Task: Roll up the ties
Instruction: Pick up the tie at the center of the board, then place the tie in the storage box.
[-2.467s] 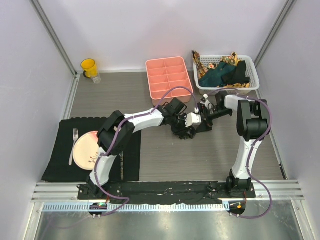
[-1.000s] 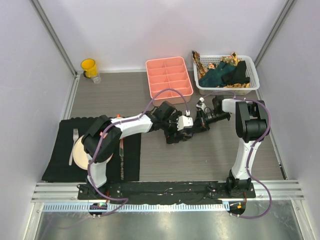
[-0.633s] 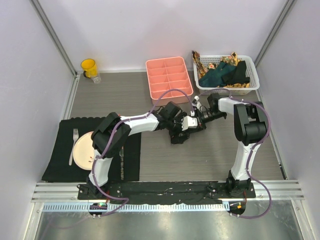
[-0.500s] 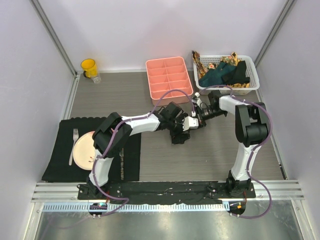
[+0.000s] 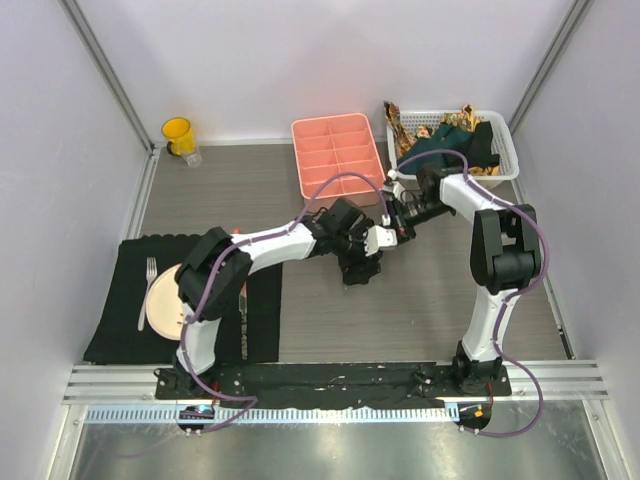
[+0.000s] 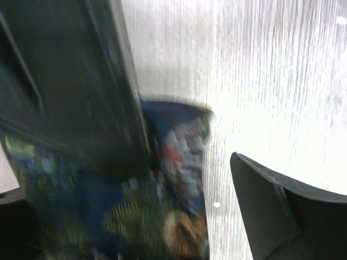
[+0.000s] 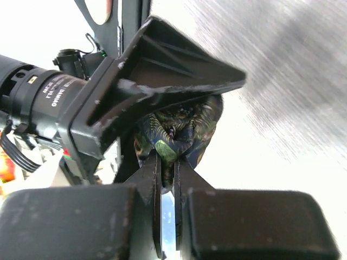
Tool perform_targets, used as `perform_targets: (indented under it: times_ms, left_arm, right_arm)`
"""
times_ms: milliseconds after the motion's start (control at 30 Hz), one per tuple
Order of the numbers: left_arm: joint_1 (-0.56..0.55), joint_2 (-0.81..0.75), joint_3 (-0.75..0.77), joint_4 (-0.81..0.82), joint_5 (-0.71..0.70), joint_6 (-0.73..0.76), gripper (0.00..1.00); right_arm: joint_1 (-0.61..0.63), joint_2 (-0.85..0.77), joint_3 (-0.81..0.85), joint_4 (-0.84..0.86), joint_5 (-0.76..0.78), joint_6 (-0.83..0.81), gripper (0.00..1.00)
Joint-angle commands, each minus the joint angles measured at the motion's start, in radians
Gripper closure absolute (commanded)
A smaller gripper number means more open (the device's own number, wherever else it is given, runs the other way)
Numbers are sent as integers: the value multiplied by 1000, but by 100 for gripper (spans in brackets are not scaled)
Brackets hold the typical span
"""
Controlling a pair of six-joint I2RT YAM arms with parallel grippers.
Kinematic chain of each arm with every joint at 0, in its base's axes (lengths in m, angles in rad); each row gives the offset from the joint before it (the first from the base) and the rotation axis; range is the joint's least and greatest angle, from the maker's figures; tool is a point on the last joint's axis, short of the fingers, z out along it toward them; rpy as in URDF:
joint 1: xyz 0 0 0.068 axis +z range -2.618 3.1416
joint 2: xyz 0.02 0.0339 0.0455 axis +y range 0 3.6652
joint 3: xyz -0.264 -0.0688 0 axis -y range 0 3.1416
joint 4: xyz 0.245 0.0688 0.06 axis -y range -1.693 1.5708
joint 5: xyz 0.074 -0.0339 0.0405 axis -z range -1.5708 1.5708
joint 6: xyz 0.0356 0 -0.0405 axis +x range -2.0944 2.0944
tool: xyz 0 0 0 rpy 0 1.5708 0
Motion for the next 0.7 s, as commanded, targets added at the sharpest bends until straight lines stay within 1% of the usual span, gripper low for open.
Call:
perform_targets:
  times_ms: [0, 33, 100, 133, 167, 233, 267, 300, 333, 367, 400, 467, 500, 533, 667]
  left_arm:
    - [53, -136, 37, -90, -46, -83, 0]
    - [72, -150, 42, -116, -46, -92, 0]
    - [142, -194, 50, -181, -38, -93, 0]
    - [197, -210, 48, -231, -32, -96, 0]
    - [225, -246, 41, -255, -15, -97, 0]
    - [288, -277, 33, -307, -11, -87, 0]
    - [305, -292, 25, -318, -20, -77, 0]
    - [319, -311, 24, -328, -23, -74, 0]
    - [340, -319, 24, -348, -28, -69, 0]
    - [349, -323, 27, -354, -35, -72, 0]
    - [357, -331, 27, -356, -44, -80, 0]
    - [375, -332, 22, -354, -55, -106, 0]
    - [380, -332, 18, -351, -63, -116, 0]
    - [386, -332, 13, -347, -64, -126, 0]
    - [394, -334, -38, -302, -67, -187, 0]
  right_arm:
    - [-18, 5, 193, -172, 93, -140, 99]
    - [-23, 13, 228, -230, 114, -186, 99]
    - [-29, 43, 356, -287, 180, -229, 99]
    - [-32, 56, 409, -344, 202, -280, 99]
    - [-34, 72, 523, -370, 247, -306, 99]
    - [-32, 132, 652, -441, 298, -352, 99]
    - [-34, 157, 787, -459, 341, -380, 99]
    - [-32, 221, 858, -481, 366, -391, 99]
    - [-34, 250, 933, -514, 390, -391, 99]
    - [-32, 276, 1055, -515, 413, -363, 99]
    - [-32, 303, 1108, -515, 452, -356, 99]
    - [-28, 352, 1225, -486, 469, -311, 99]
    - [-24, 358, 1236, -463, 484, -246, 99]
    - [-18, 347, 1231, -399, 498, -215, 99]
    - [28, 310, 1129, -243, 555, -124, 99]
